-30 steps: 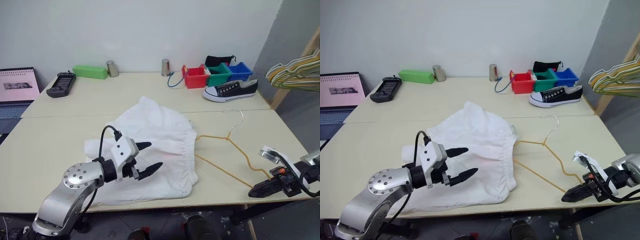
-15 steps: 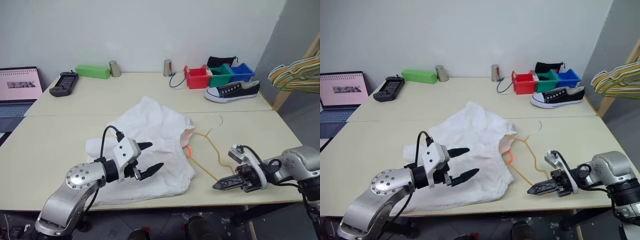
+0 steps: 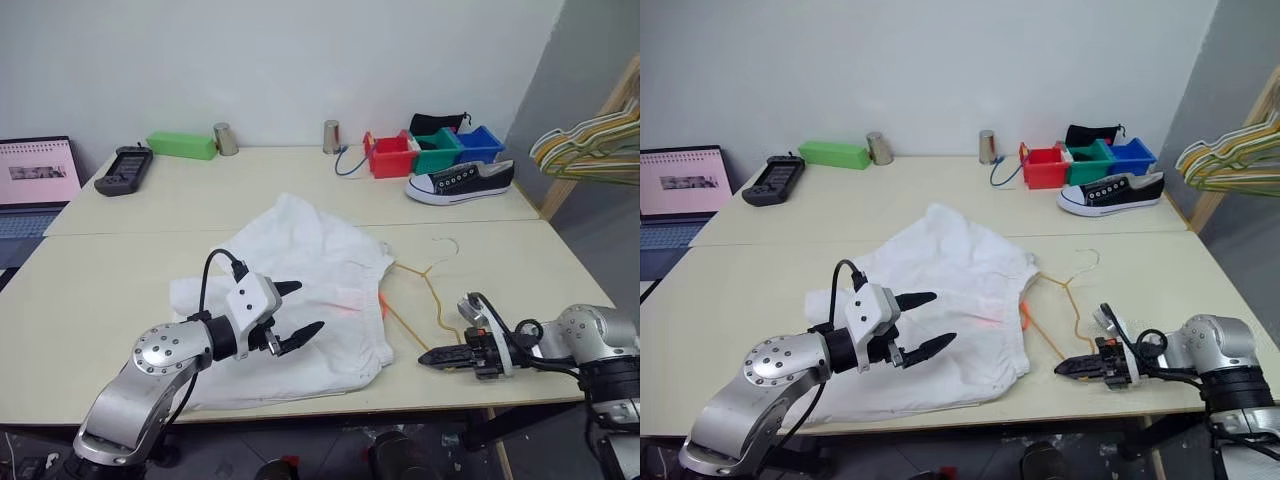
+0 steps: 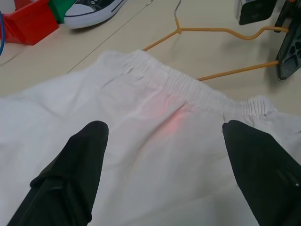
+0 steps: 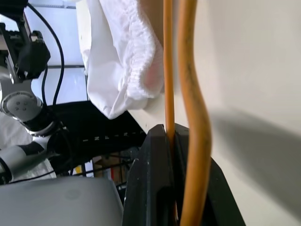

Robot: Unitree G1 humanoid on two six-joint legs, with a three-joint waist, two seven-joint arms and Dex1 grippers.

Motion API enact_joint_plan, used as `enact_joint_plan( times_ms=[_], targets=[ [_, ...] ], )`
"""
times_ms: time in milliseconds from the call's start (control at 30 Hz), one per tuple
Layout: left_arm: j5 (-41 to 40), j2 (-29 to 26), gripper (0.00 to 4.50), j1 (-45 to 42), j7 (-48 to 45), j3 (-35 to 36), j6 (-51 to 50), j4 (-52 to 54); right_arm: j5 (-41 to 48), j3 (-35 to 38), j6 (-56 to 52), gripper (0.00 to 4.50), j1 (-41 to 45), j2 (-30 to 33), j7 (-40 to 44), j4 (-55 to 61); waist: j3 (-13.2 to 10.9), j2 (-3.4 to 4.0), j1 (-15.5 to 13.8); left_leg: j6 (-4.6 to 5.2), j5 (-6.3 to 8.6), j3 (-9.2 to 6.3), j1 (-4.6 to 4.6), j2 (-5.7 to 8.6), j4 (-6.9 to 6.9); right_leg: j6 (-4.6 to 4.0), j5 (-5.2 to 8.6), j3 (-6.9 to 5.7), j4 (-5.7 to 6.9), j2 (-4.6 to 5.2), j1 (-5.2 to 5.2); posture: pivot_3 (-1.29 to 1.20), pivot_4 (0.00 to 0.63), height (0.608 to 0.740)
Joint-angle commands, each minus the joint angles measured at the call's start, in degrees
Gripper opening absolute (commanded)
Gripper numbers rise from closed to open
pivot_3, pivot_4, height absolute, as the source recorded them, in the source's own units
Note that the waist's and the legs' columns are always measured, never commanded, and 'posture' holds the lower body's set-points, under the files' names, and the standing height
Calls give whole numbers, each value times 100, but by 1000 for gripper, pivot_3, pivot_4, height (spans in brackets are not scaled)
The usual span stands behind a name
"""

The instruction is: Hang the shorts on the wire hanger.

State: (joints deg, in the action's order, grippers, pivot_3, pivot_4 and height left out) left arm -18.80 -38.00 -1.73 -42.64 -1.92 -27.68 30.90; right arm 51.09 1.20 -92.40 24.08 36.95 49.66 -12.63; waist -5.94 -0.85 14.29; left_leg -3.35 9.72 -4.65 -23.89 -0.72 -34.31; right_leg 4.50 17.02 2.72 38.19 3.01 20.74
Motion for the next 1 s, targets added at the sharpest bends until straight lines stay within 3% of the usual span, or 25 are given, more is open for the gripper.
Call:
enact_joint_plan(
  times_ms=[33, 367, 567, 800, 1000],
  targets=[
    [41, 36, 4119, -111, 32, 22, 173, 31, 304, 342, -10, 0, 164, -299, -441, -107, 2, -1, 5, 0, 0, 0, 0, -1, 0, 0, 0, 0, 0, -1, 0, -239, 45, 740],
    [110, 25, 4119, -128, -14, -3, 271, -49, -52, 1178, 116, 0, 726, -850, -1348, -299, 7, 3, 10, 5, -3, 0, 2, -2, -1, 3, -3, 6, 4, -5, -1, -236, 42, 740],
    [-231, -254, 4119, -615, -391, 308, 37, -257, -700, 112, 1551, 0, 1092, -232, -915, 1114, 8, 9, -4, 6, -4, 0, -6, -1, 1, 2, -3, 5, 3, -4, 10, -232, 29, 740],
    [-455, -807, 4119, -2812, -1029, 666, 103, -1701, -2544, -1190, 4161, 0, 1442, -65, -895, 1663, 15, 4, 5, 6, -4, -2, -5, -1, 1, 4, -4, 1, 2, -4, 12, -212, 12, 740],
    [71, -1071, 4119, -4807, -1947, 254, 974, -3647, -3642, -1605, 5386, 0, 1630, -364, -1219, 1389, 20, 0, 10, 3, -7, 0, -30, 4, 1, 7, -6, 3, 13, 0, 36, -197, 0, 740]
  ],
)
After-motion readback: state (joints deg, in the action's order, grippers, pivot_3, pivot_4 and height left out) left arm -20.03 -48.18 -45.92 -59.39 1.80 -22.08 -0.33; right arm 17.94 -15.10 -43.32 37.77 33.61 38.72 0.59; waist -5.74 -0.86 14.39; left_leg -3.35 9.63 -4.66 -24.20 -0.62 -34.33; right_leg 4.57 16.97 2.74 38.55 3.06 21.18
